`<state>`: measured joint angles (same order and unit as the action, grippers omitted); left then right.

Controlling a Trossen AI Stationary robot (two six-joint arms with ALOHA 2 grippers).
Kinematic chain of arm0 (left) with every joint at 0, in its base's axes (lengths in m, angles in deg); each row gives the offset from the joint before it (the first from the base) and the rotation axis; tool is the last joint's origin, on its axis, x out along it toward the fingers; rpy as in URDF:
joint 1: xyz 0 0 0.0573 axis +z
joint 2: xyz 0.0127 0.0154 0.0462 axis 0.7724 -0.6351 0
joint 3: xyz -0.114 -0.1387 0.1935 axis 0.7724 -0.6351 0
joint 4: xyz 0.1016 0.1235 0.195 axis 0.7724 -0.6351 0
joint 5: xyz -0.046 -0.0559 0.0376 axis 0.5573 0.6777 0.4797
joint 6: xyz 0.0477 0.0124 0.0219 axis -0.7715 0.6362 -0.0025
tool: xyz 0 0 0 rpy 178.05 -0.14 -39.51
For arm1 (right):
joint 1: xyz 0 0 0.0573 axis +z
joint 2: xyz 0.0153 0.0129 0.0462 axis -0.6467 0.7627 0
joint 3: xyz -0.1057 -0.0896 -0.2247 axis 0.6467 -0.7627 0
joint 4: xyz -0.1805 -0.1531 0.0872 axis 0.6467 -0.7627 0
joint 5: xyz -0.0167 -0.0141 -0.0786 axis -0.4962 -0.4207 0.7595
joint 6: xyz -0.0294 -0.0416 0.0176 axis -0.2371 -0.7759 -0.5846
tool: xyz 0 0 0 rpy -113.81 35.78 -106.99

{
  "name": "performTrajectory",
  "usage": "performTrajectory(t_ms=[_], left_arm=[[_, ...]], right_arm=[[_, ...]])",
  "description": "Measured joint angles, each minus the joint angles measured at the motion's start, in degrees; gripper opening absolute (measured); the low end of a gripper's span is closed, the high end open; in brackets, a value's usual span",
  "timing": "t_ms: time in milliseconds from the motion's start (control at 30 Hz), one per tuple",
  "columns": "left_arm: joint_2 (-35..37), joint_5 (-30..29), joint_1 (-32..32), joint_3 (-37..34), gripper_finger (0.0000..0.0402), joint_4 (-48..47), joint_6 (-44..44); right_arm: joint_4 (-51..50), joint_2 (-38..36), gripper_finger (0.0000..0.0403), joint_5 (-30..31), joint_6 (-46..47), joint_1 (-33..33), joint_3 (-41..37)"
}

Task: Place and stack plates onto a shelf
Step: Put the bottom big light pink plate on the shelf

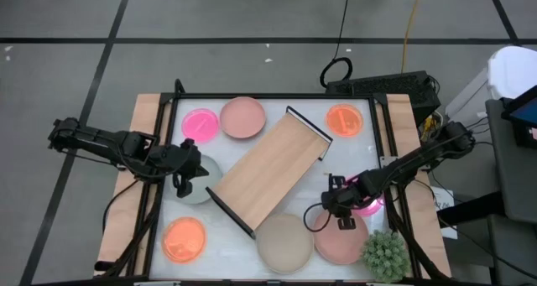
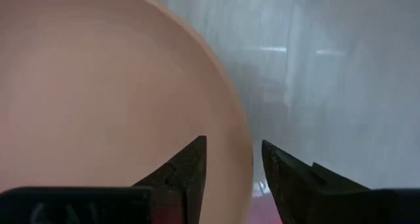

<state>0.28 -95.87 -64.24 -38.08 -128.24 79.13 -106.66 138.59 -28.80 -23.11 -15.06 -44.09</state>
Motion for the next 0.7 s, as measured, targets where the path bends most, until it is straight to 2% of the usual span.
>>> performTrajectory(t_ms=[167, 400, 700], left_arm=[[0.0, -0.1, 0.0, 0.0, 0.0003, 0.0, 0.0], [0.0, -0.1, 0.0, 0.0, 0.0003, 0.0, 0.0], [0.0, -0.2, 0.0, 0.0, 0.0003, 0.6, 0.3]], right_arm=[[0.1, 1.6, 0.0111, -0.1, -2.0, 0.0, 0.0], [-1.1, 0.6, 0.0013, -0.3, -2.5, 0.0, 0.0], [-5.6, -5.3, 0.0003, -0.5, 0.4, -0.1, 0.0]])
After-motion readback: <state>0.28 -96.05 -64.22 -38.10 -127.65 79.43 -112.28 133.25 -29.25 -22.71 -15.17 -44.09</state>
